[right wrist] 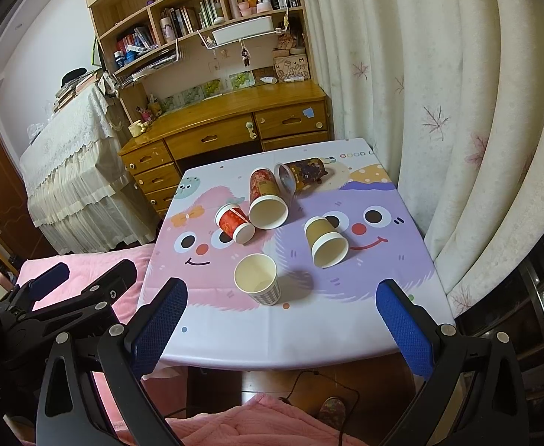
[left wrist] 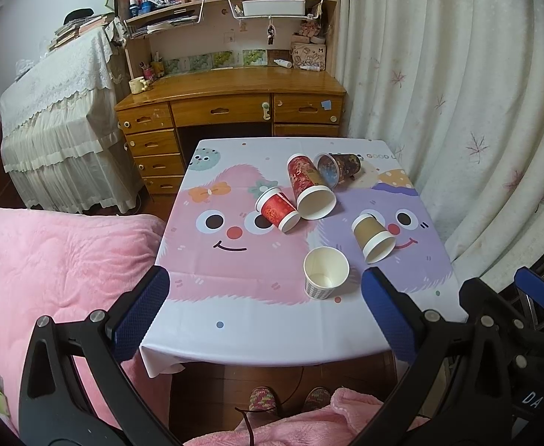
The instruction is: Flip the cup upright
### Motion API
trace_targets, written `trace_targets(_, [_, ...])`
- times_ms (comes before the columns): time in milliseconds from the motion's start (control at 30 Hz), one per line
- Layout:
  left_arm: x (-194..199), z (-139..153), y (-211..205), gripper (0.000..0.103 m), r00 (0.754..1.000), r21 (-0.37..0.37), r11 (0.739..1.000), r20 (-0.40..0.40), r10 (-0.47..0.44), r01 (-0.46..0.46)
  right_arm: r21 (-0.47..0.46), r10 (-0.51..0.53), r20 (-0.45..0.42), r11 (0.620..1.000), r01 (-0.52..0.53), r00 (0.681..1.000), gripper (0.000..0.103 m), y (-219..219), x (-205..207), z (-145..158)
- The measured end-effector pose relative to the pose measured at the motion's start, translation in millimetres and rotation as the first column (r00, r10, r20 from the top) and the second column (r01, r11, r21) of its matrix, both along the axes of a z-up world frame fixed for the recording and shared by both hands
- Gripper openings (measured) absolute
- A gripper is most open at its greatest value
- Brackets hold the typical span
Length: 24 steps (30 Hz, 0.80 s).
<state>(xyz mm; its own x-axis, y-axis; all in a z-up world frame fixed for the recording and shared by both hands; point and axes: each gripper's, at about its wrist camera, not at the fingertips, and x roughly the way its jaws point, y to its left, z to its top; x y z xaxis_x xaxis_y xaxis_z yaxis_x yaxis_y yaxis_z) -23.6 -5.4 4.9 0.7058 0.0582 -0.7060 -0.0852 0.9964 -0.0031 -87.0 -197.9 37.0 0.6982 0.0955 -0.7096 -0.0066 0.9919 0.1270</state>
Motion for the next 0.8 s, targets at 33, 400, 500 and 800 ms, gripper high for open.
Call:
trace_targets(33, [-1.7, 0.1, -0.6, 0.102, 1.0, 0.001, 1.0, 0.0, 0.0, 0.0, -0.001, 0.0, 0.0, 1.0, 0.0, 1.0, 0.103, 0.5, -0.7, 0.9])
trace_targets(400, [0.7, 0.8, -0.4, 0.102, 1.0, 0.001, 1.0, 0.002, -0.001, 0.001, 0.001, 0.0, -0.002, 1.0, 0.0, 1.0, 0.103, -1.2, 2.1, 1.3])
trace_targets(500, [1.0, 0.8, -0.9, 0.102, 1.0, 0.001, 1.0, -0.003, -0.002, 0.002, 0.002, -0.002, -0.004, 1.0, 0.002, 1.0, 0.103, -1.9, 3.2, 1.1])
trace_targets(800, [4.1, -1.9, -0.5, 0.102, 1.0, 0.002, 1.0, -0.003, -0.005, 0.005, 0.003, -0.004, -0.008, 1.0, 0.004, 1.0, 0.103, -3.1, 3.4, 2.6])
